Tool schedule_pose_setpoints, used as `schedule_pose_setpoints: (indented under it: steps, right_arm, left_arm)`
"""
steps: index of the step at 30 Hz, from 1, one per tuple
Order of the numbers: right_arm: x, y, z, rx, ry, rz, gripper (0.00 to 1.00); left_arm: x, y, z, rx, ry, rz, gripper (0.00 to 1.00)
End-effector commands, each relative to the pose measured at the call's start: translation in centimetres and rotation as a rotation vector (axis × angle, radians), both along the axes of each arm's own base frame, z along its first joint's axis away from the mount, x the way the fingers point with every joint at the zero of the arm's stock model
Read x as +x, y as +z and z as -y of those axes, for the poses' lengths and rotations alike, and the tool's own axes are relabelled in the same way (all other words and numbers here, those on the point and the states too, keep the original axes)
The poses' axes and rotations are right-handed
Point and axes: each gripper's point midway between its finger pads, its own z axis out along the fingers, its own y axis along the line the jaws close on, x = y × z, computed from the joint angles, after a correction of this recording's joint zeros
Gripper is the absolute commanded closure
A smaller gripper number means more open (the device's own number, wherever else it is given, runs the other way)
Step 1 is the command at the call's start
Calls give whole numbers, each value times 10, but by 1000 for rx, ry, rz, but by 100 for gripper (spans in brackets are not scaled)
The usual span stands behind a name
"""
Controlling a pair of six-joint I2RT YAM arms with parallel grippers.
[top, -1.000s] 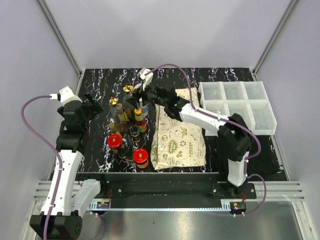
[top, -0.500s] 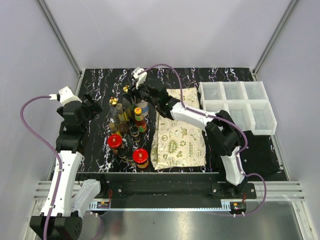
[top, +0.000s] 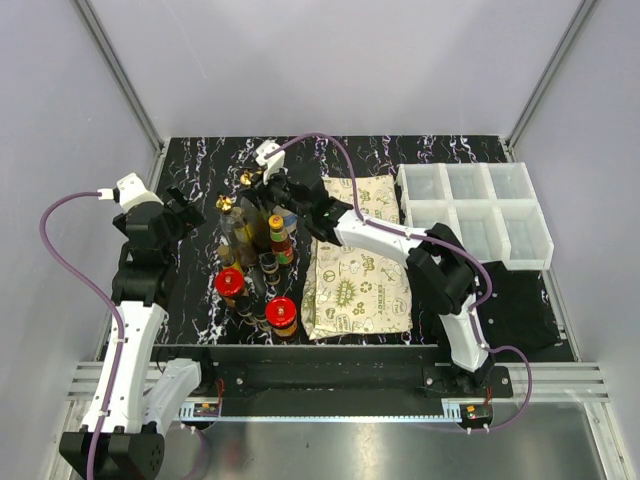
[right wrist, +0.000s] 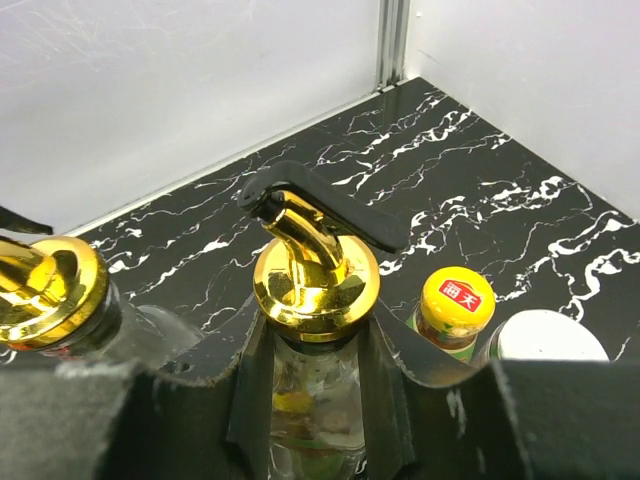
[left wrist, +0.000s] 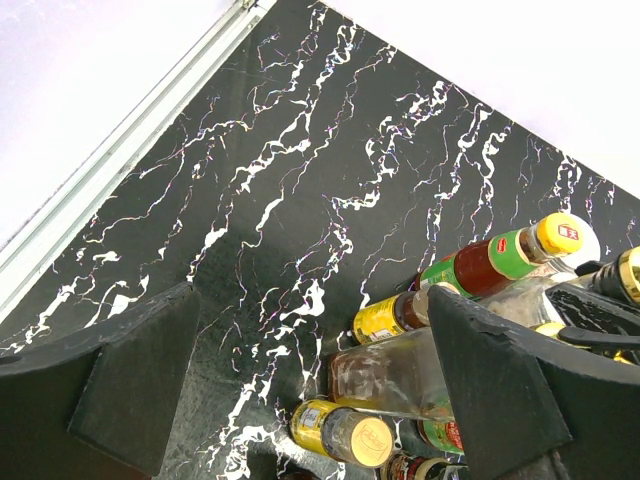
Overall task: Organize the condiment bottles
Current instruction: Pick up the bottle from the center of the board, then place the bottle in the storage box.
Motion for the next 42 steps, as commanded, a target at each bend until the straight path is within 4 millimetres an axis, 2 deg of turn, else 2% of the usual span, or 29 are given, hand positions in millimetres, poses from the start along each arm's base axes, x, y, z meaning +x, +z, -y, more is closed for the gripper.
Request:
schedule_pose_setpoints:
  steps: [1,7,12,30,36,40,41,42]
  right_arm:
    - [1,57,3,72,-59,148,100]
    - [3,77,12,93,-116,204,100]
    - [-2,102,20,127,-135,244,100]
    - [-46,191,50,267,-99,329,100]
    - [-67,236,70,324,-94,374,100]
    - [-82,273,93,366,-99,424,100]
    - [-83,274,95,346,-103,420,100]
    - [-85,287,102,346,-118,443,100]
  left_arm:
    - [0,4,-4,9,18,18,1]
    - [-1,5,-4,5,19,21,1]
    - [-1,4,-5,6,22,19,1]
    - [1,1,-3,-14,19,14,1]
    - [0,1,-3,-22,25,20,1]
    - [0,0,-1,-32,14,22,1]
    - [-1,1,-1,-31,13,23,1]
    - [-1,0,-1,-29,14,22,1]
